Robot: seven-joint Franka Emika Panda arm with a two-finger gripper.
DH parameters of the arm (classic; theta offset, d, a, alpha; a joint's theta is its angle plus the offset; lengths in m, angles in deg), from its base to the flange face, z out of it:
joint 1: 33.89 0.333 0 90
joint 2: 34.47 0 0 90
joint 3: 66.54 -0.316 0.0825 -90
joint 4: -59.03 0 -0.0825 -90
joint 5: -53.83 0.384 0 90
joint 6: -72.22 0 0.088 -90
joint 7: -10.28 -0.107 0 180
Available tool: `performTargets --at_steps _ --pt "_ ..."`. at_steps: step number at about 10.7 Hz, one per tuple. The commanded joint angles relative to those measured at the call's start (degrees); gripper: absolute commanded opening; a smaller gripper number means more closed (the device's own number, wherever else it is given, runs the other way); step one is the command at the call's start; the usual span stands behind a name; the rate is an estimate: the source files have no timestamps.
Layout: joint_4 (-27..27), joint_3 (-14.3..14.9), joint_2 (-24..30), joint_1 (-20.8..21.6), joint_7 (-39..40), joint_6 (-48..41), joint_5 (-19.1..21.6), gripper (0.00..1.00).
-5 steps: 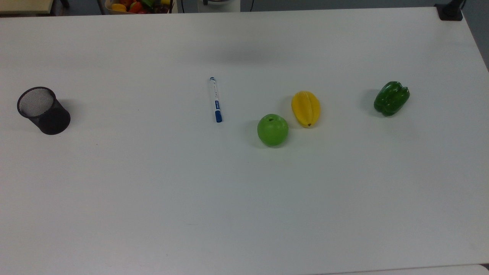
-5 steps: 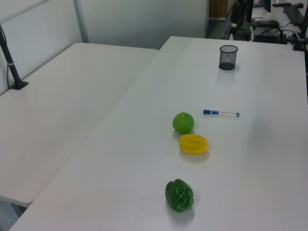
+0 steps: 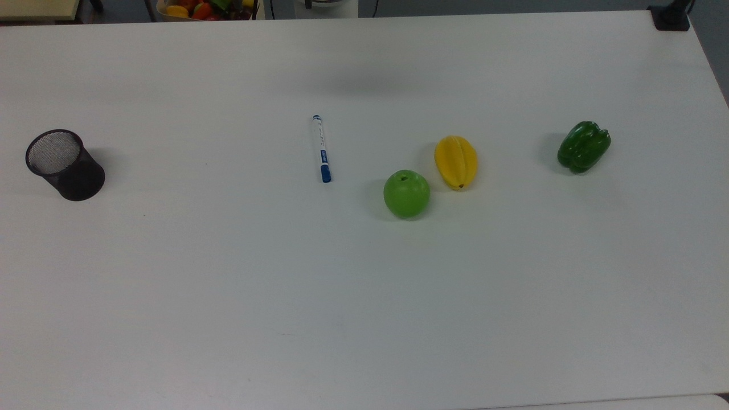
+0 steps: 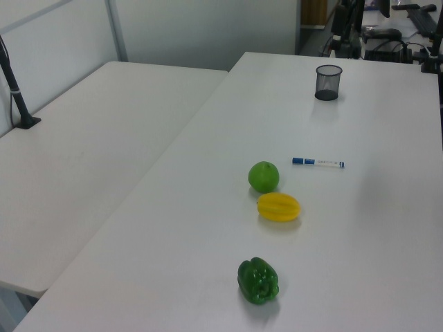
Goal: Place marker
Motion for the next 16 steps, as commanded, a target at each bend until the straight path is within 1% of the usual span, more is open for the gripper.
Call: performTargets --at_steps 1,3,5,8,9,10,13,15,16 --pt "-1.1 0.7 0.8 1.0 0.7 0.8 0.3 1.00" --pt "-1.3 0.7 0.8 1.0 0.9 0.7 0.5 1.00" --pt "-2.8 0.3 0.9 1.0 1.5 0.8 0.4 1.00" --pt "-3.3 0.2 0.6 1.0 14.1 -0.9 0.3 1.00" --pt "-4.0 0.2 0.1 1.0 14.8 -0.6 0.0 1.00" --pt "-5.6 0.2 -0.2 1.0 14.8 0.7 -0.1 1.00" --pt "-12.5 0.3 -0.8 1.7 13.8 9.4 -0.1 1.00" --pt "-14.8 0.3 -2.7 2.3 13.7 14.6 -0.1 1.00" --pt "-15.4 0.3 -3.9 2.5 12.2 17.7 -0.1 1.00"
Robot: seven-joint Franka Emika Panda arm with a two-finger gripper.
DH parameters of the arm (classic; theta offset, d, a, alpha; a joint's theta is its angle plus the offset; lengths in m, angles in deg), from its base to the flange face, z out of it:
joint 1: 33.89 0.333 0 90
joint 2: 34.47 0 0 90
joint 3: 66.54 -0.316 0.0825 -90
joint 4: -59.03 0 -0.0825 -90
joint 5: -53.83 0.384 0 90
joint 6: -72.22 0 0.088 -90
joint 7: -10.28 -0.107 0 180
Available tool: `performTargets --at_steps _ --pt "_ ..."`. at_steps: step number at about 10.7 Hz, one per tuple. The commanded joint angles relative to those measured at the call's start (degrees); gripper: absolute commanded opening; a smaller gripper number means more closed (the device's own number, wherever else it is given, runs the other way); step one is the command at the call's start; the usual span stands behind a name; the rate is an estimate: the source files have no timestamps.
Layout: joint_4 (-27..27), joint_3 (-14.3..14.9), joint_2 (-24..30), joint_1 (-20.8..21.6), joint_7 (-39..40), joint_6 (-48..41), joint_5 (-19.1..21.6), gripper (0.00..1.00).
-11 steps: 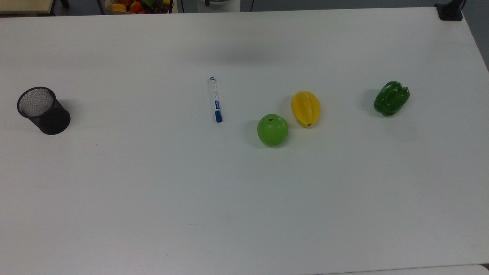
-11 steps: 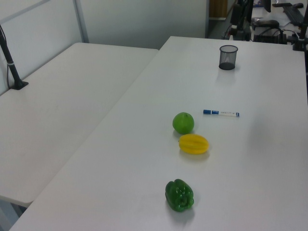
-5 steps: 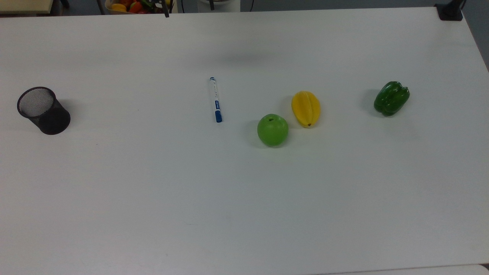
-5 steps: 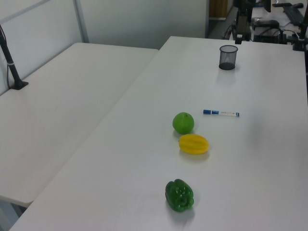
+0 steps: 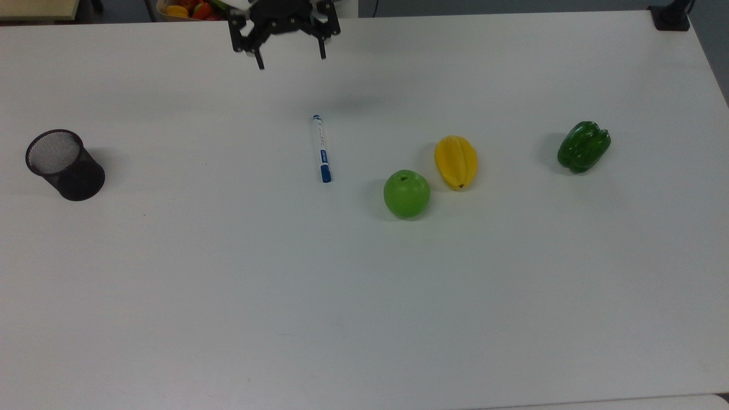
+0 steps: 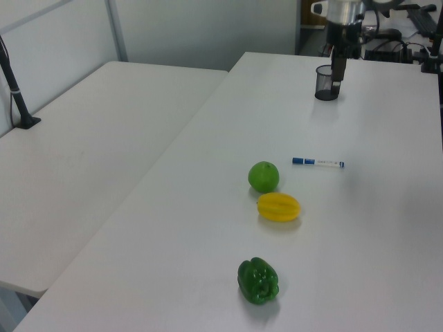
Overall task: Place marker
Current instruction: 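Move the gripper down over the white marker with blue cap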
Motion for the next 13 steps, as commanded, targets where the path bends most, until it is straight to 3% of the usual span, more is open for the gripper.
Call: performTargets --at_steps 1,3,6,11,13 --pt "-3.3 0.7 -3.1 1.9 -3.6 8.6 -0.1 1.00" --pt "-3.3 0.7 -6.6 3.4 -8.1 12.7 -0.9 1.00" --pt "-3.4 0.7 -12.7 5.2 -16.1 17.6 -5.9 1.00" --pt "-3.3 0.7 -19.0 6.2 -18.4 21.7 -9.7 1.00" --pt "-3.4 0.7 -19.8 5.9 -18.6 22.4 -10.2 0.92"
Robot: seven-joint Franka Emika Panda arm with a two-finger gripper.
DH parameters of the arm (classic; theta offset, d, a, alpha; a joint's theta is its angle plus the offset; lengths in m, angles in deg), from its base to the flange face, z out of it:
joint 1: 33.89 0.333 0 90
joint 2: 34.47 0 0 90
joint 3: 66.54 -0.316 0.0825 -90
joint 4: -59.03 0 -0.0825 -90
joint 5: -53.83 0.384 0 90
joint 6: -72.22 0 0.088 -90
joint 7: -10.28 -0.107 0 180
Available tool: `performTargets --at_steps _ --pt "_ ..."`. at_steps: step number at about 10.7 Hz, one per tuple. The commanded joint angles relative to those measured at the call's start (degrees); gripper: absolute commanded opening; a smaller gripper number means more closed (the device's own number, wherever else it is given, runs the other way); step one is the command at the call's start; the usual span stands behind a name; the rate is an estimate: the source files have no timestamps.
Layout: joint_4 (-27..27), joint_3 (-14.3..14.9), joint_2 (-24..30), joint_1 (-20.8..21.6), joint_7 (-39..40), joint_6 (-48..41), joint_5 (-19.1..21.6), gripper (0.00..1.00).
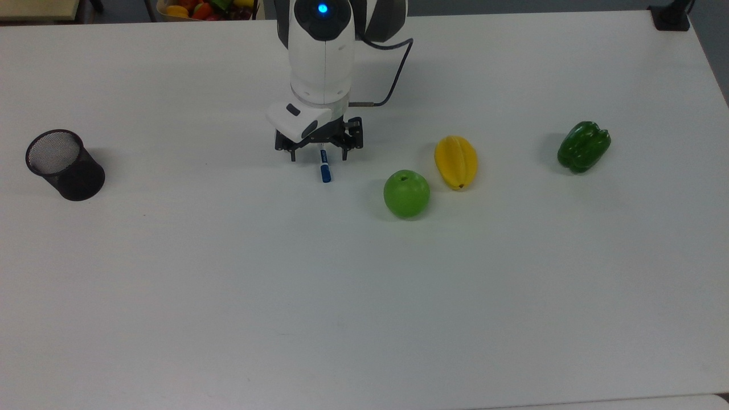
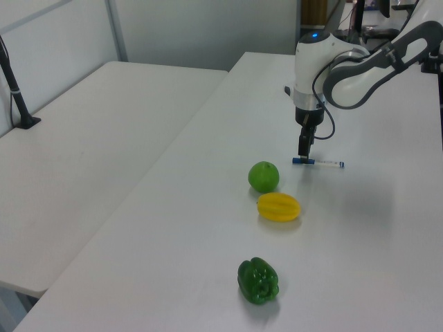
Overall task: Place marker
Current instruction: 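Move the gripper down over the white marker with blue cap, then close the gripper on the marker's middle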
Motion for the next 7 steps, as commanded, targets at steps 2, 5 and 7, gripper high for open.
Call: performTargets --at_steps 2,5,7 --pt "-1.5 0.6 -0.6 0.9 -1.3 1.7 -1.5 0.64" --pt "-2.2 0.6 -0.6 1.0 -1.4 1.7 -1.6 0.13" --pt "-2.4 0.6 -0.3 1.0 -1.8 1.6 -1.5 0.00"
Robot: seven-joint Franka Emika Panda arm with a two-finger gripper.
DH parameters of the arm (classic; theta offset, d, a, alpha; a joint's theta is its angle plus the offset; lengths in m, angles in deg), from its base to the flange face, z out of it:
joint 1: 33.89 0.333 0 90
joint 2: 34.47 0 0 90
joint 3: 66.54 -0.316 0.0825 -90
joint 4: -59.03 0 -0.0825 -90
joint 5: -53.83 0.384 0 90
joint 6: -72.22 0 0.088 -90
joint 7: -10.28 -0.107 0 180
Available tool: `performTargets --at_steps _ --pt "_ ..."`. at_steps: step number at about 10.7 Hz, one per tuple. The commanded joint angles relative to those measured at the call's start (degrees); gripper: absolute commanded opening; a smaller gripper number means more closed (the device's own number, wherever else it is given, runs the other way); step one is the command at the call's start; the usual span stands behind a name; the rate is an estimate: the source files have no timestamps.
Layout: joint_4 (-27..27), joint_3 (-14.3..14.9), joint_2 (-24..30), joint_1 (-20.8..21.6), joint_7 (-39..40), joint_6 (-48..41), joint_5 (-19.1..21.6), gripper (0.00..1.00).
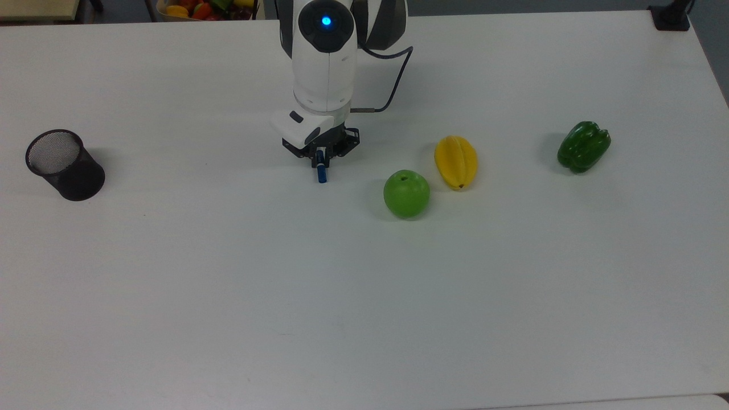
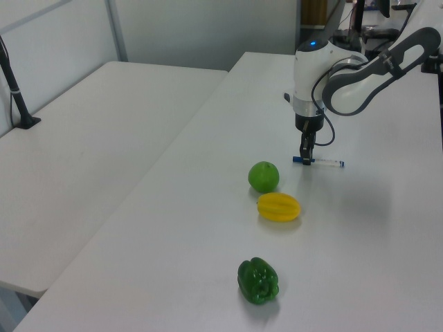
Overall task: Place marker
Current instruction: 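Close the gripper on the marker's middle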
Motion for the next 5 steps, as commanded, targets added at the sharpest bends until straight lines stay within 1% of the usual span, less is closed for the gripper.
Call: performTargets --at_steps 1,3,5 --pt "-2.0 0.7 1.4 0.5 -1.7 0.8 -1.0 0.00" --pt "-2.0 0.7 3.1 0.2 -1.7 -0.1 -0.7 0.00" --pt "-1.3 0.7 6.5 -0.3 -1.8 -3.8 0.0 0.00"
